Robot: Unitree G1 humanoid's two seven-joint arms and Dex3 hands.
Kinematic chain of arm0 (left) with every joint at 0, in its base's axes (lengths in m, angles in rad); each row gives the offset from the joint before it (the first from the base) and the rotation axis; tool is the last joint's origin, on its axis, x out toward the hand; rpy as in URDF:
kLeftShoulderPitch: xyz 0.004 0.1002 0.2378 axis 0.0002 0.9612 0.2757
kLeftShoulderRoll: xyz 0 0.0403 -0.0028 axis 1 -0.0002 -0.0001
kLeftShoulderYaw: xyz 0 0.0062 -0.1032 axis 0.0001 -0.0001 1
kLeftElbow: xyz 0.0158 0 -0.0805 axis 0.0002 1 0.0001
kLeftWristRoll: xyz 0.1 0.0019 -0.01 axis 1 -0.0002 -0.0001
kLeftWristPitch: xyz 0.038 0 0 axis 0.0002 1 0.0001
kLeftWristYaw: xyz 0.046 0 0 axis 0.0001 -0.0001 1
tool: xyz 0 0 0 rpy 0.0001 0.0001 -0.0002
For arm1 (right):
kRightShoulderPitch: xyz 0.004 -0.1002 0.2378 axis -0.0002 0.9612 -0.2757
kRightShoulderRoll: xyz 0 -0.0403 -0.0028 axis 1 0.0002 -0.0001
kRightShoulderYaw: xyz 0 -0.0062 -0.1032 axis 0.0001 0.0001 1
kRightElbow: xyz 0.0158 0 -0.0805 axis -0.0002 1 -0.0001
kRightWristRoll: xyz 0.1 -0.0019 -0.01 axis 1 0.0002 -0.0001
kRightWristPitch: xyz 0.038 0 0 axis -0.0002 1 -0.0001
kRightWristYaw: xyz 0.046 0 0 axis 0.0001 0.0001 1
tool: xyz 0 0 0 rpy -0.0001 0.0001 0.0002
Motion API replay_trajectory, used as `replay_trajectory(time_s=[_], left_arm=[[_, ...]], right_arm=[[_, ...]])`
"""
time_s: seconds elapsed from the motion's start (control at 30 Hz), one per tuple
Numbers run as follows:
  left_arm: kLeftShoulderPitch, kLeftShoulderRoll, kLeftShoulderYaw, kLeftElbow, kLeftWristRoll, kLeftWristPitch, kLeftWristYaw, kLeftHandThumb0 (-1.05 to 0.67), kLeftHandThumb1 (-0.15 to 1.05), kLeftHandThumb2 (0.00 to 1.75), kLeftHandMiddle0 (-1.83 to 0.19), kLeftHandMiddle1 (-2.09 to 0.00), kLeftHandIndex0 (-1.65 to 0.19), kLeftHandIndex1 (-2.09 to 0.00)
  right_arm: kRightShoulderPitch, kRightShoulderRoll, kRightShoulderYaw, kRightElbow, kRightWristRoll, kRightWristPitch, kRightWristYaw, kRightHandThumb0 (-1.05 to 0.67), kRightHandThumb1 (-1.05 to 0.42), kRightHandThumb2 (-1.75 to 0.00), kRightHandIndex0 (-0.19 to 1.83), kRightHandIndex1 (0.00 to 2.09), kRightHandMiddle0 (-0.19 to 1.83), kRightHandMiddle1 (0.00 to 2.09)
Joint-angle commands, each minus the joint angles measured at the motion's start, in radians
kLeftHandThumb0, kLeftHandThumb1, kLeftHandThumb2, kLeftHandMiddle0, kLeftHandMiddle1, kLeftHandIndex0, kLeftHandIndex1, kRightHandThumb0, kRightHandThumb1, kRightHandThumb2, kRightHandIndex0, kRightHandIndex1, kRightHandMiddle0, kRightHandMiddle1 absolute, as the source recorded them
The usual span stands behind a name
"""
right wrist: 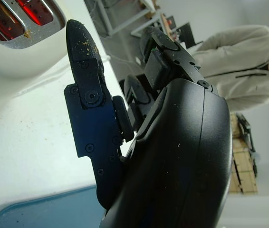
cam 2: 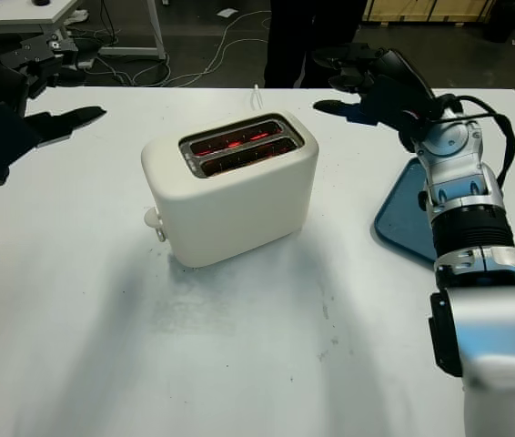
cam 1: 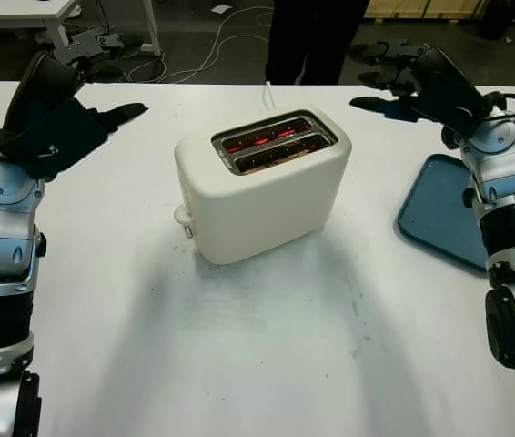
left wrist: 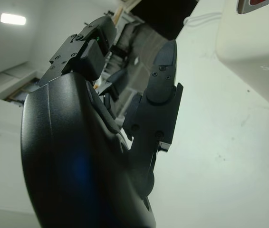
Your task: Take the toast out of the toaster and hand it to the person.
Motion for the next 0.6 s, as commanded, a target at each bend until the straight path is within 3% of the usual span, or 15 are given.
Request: replay_trajectory(time_s=[0.0,0.57], left_arm=[[0.003,0.010,-0.006,-0.016,0.008,0.008,-0.005,-0.27,0.92,0.06,-0.09,-0.95,-0.37,-0.31],[0.012,0.002,0.003,-0.018,-0.001,0.014,-0.004,-0.30,0.92,0.05,-0.10,-0.94,-0.36,-0.33]], right_arm=[[0.004,0.005,-0.006,-0.007,0.015,0.002,0.004,-0.61,-0.92,-0.07,0.53,0.00,0.51,0.00],[0.015,0.001,0.003,-0.026,0.016,0.009,0.001,-0.58,-0.92,-0.08,0.53,0.01,0.51,0.01]])
